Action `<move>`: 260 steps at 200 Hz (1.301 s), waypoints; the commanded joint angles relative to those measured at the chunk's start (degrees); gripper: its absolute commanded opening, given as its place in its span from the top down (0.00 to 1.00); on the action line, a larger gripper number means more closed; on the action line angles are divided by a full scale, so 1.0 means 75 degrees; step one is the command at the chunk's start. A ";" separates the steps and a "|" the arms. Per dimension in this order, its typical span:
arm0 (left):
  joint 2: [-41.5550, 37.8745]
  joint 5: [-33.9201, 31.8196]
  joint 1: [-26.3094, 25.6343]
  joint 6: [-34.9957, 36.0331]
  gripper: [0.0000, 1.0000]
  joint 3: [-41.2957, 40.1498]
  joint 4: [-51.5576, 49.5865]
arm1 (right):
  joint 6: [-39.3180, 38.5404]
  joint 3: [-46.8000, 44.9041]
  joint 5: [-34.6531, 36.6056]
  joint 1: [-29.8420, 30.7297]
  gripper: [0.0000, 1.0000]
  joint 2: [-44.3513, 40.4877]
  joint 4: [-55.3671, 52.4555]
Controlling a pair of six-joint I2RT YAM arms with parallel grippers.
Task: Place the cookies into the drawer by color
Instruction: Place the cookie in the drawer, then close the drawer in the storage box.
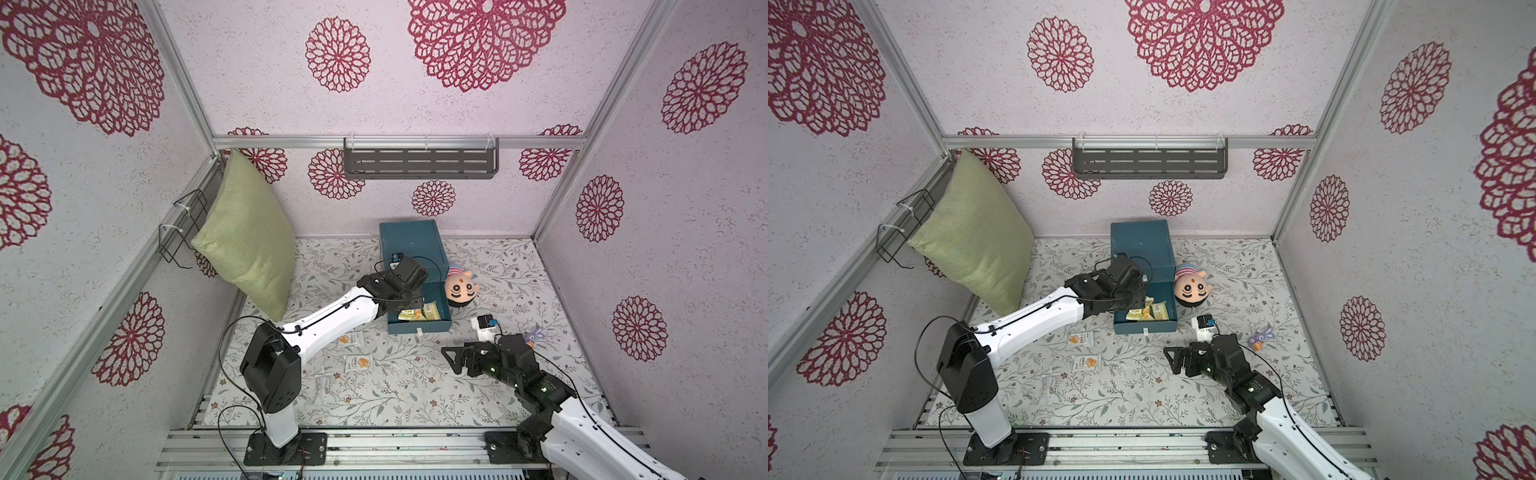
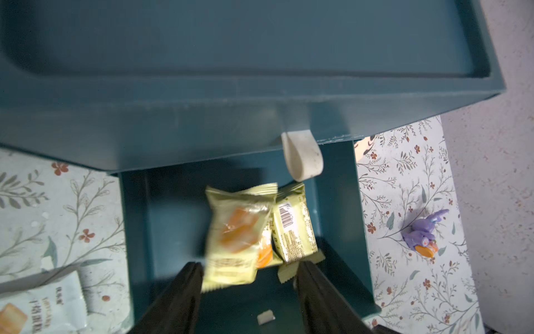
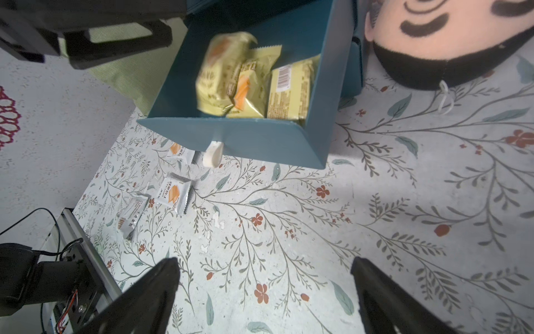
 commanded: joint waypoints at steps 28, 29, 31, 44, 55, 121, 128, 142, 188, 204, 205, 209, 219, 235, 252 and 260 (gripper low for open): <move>-0.0520 -0.0310 -0.0029 0.0160 0.22 0.0343 -0.0427 | 0.0262 -0.0079 -0.0528 -0.0032 0.01 0.0131 0.0655; -0.0539 -0.0309 -0.0027 0.0171 0.22 0.0352 -0.0430 | 0.0273 -0.0086 -0.0549 -0.0027 0.01 0.0132 0.0675; -0.0580 -0.0317 -0.0026 0.0185 0.22 0.0367 -0.0450 | 0.0285 -0.0095 -0.0579 -0.0032 0.01 0.0145 0.0711; -0.0813 -0.0400 -0.0026 0.0300 0.20 0.0507 -0.0623 | 0.0349 -0.0137 -0.0769 -0.0017 0.02 0.0218 0.0946; -0.0974 -0.0529 -0.0026 0.0429 0.16 0.0669 -0.0802 | 0.0367 -0.0153 -0.0917 0.0003 0.04 0.0305 0.1163; -0.0948 -0.0149 0.1362 0.1326 0.03 0.1961 -0.1619 | 0.0397 0.0079 -0.0232 0.0999 0.13 0.1342 0.2180; -0.0777 0.0114 0.1598 0.1399 0.03 0.2216 -0.1715 | 0.0350 0.0164 -0.0057 0.1160 0.13 0.1510 0.2233; -0.0331 0.0522 0.1953 0.1611 0.03 0.2827 -0.1918 | 0.0275 0.0370 0.0229 0.1386 0.13 0.1877 0.2351; 0.1942 0.1298 0.2672 0.2016 0.03 0.5149 -0.2906 | 0.0117 0.0917 0.1079 0.1576 0.16 0.2824 0.2922; 0.2507 0.1490 0.2783 0.2018 0.07 0.5636 -0.3056 | 0.0070 0.1096 0.1400 0.1571 0.20 0.3099 0.3102; 0.2544 0.1493 0.2785 0.2020 0.07 0.5664 -0.3069 | 0.0072 0.1105 0.1411 0.1571 0.21 0.3128 0.3117; 0.2650 0.1486 0.2796 0.2028 0.07 0.5770 -0.3110 | 0.0052 0.1141 0.1479 0.1571 0.23 0.3201 0.3177; 0.2825 0.1486 0.2821 0.2056 0.08 0.5870 -0.3133 | 0.0032 0.1240 0.1593 0.1560 0.25 0.3367 0.3307; 0.2916 0.1452 0.2822 0.2041 0.09 0.5785 -0.3069 | 0.0037 0.1320 0.1805 0.1538 0.28 0.3628 0.3545; 0.2880 0.1456 0.2816 0.2022 0.09 0.5550 -0.2949 | 0.0105 0.1402 0.1949 0.1452 0.29 0.3887 0.3740; 0.2849 0.1452 0.2828 0.2022 0.09 0.5398 -0.2882 | 0.0126 0.1444 0.1948 0.1382 0.29 0.3992 0.3829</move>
